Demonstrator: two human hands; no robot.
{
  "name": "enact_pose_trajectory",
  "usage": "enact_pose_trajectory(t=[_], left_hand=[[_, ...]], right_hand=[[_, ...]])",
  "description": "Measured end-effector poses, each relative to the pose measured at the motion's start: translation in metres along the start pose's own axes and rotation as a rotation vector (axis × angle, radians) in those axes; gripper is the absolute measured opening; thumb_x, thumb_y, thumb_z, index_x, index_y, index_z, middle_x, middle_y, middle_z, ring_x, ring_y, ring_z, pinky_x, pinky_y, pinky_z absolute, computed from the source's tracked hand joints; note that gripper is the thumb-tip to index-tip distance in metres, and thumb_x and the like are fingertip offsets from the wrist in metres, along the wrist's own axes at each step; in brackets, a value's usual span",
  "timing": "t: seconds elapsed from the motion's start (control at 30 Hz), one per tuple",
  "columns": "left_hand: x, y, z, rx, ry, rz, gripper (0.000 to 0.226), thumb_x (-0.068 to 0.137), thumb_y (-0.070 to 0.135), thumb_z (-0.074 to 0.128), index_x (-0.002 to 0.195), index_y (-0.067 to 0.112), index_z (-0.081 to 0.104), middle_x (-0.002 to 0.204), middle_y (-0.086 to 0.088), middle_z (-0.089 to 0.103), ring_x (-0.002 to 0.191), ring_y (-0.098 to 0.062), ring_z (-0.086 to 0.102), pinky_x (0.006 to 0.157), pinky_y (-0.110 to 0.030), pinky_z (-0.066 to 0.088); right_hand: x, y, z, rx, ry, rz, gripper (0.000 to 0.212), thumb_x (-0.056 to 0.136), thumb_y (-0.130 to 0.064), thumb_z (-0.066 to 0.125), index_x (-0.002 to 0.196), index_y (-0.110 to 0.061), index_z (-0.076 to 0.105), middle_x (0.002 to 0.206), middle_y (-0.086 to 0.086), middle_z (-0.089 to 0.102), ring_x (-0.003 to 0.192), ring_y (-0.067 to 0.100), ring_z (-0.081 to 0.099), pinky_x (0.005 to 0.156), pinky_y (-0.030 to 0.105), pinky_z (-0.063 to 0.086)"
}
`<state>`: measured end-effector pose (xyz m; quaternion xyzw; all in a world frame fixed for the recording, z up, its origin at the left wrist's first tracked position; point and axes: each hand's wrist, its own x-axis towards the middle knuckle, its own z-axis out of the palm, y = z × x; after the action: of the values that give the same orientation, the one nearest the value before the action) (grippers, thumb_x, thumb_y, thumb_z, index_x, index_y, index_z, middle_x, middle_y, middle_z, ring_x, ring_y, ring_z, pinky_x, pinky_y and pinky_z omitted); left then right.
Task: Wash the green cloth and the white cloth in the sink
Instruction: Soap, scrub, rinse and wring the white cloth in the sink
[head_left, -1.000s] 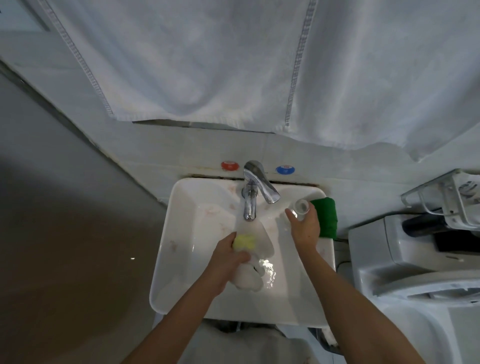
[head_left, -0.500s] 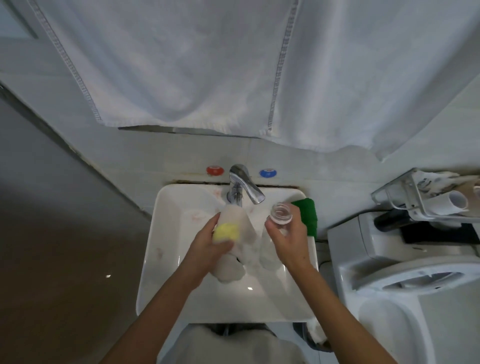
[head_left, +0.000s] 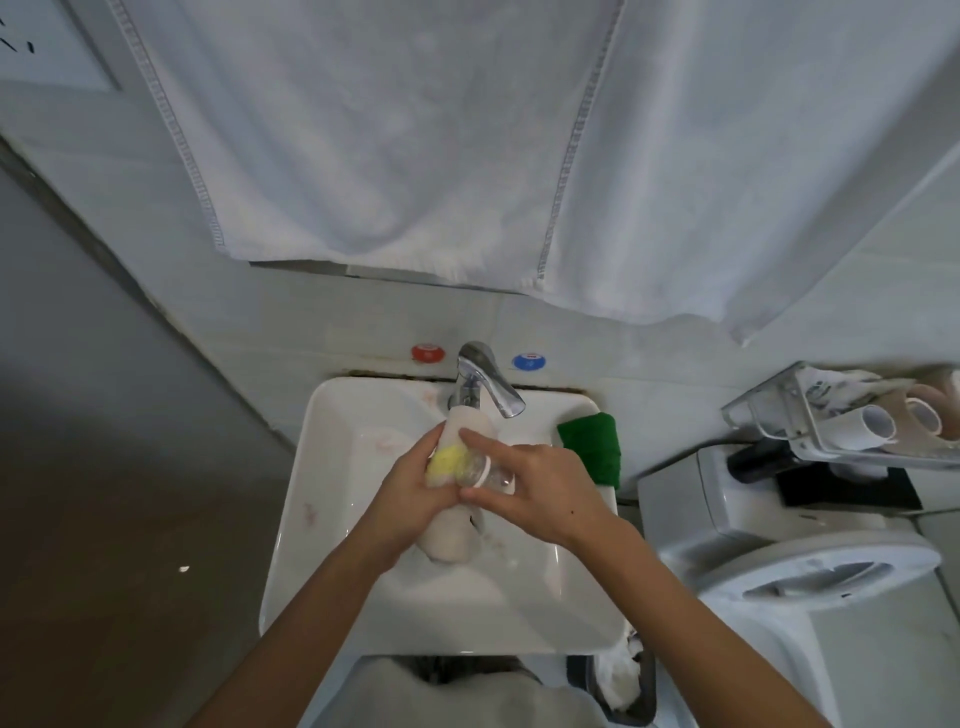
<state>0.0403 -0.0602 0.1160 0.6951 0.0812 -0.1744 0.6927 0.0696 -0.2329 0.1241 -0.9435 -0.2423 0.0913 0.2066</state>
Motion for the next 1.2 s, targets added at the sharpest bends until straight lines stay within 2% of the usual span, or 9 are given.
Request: enact_pose_trajectory(t=[0.17, 0.23, 0.37, 0.43, 0.6, 0.73, 0.97, 1.1, 1.2], left_hand=[[-0.001, -0.001, 0.000, 0.007, -0.003, 0.014, 0.055, 0.082, 0.002, 0.068, 0.117, 0.041, 0.053, 0.103, 0.017, 0.069, 0.095, 0.000, 0.064, 0.073, -0.016, 0.051], [-0.002, -0.002, -0.001, 0.008, -0.003, 0.014, 0.053, 0.083, 0.001, 0.067, 0.115, 0.042, 0.053, 0.101, 0.021, 0.069, 0.095, 0.002, 0.064, 0.073, -0.014, 0.050], [-0.003, -0.003, 0.000, 0.010, -0.016, 0.004, 0.053, 0.085, -0.003, 0.062, 0.111, 0.041, 0.052, 0.095, 0.025, 0.068, 0.091, 0.008, 0.062, 0.072, -0.009, 0.047], [-0.003, -0.004, 0.001, 0.009, -0.013, -0.002, 0.052, 0.085, -0.003, 0.062, 0.112, 0.041, 0.052, 0.097, 0.023, 0.068, 0.092, 0.008, 0.062, 0.072, -0.009, 0.046], [0.000, -0.006, -0.001, -0.016, -0.015, -0.013, 0.052, 0.085, -0.002, 0.062, 0.116, 0.039, 0.054, 0.107, 0.014, 0.068, 0.098, -0.002, 0.063, 0.076, -0.015, 0.049], [0.003, -0.007, -0.002, -0.042, -0.010, -0.021, 0.056, 0.084, -0.005, 0.061, 0.116, 0.040, 0.053, 0.106, 0.014, 0.068, 0.098, -0.002, 0.064, 0.074, -0.015, 0.049], [0.006, -0.010, 0.000, -0.055, -0.023, -0.032, 0.055, 0.082, -0.002, 0.065, 0.117, 0.038, 0.053, 0.108, 0.009, 0.067, 0.098, -0.008, 0.064, 0.075, -0.018, 0.050], [0.007, -0.013, 0.000, -0.078, -0.023, -0.040, 0.054, 0.082, -0.004, 0.064, 0.118, 0.036, 0.055, 0.106, 0.006, 0.069, 0.096, -0.010, 0.064, 0.073, -0.019, 0.051], [0.008, -0.015, 0.001, -0.102, -0.015, -0.053, 0.054, 0.082, -0.004, 0.063, 0.117, 0.036, 0.055, 0.106, 0.005, 0.068, 0.097, -0.012, 0.064, 0.074, -0.021, 0.051]], right_hand=[[0.008, -0.002, -0.008, -0.087, -0.099, 0.018, 0.065, 0.086, -0.072, 0.039, 0.145, -0.048, 0.029, 0.088, -0.001, 0.067, 0.079, 0.012, 0.059, 0.071, 0.027, 0.046], [0.011, -0.003, -0.009, -0.118, -0.128, 0.019, 0.065, 0.086, -0.073, 0.037, 0.145, -0.048, 0.029, 0.079, -0.004, 0.063, 0.074, 0.011, 0.056, 0.071, 0.028, 0.047], [0.018, -0.006, -0.014, -0.190, -0.188, 0.007, 0.062, 0.087, -0.072, 0.038, 0.144, -0.049, 0.030, 0.060, -0.010, 0.044, 0.066, 0.009, 0.048, 0.057, 0.023, 0.032], [0.021, -0.006, -0.018, -0.208, -0.217, 0.010, 0.061, 0.088, -0.071, 0.039, 0.144, -0.048, 0.031, 0.059, -0.011, 0.041, 0.067, 0.009, 0.048, 0.059, 0.024, 0.032], [0.027, -0.007, -0.021, -0.225, -0.255, 0.016, 0.061, 0.088, -0.071, 0.039, 0.144, -0.047, 0.033, 0.061, -0.010, 0.046, 0.070, 0.011, 0.051, 0.065, 0.028, 0.038], [0.030, -0.006, -0.022, -0.221, -0.273, 0.012, 0.062, 0.087, -0.072, 0.038, 0.144, -0.047, 0.032, 0.074, -0.006, 0.057, 0.079, 0.014, 0.060, 0.070, 0.030, 0.046], [0.032, -0.002, -0.028, -0.208, -0.322, -0.003, 0.063, 0.084, -0.075, 0.040, 0.142, -0.050, 0.034, 0.090, -0.005, 0.061, 0.091, 0.014, 0.058, 0.077, 0.030, 0.044], [0.033, -0.002, -0.028, -0.211, -0.331, 0.003, 0.063, 0.084, -0.075, 0.040, 0.142, -0.051, 0.033, 0.087, -0.007, 0.054, 0.088, 0.012, 0.053, 0.077, 0.029, 0.042], [0.032, 0.001, -0.027, -0.208, -0.334, 0.002, 0.064, 0.084, -0.076, 0.039, 0.142, -0.051, 0.032, 0.095, -0.004, 0.063, 0.090, 0.013, 0.057, 0.079, 0.030, 0.046]])
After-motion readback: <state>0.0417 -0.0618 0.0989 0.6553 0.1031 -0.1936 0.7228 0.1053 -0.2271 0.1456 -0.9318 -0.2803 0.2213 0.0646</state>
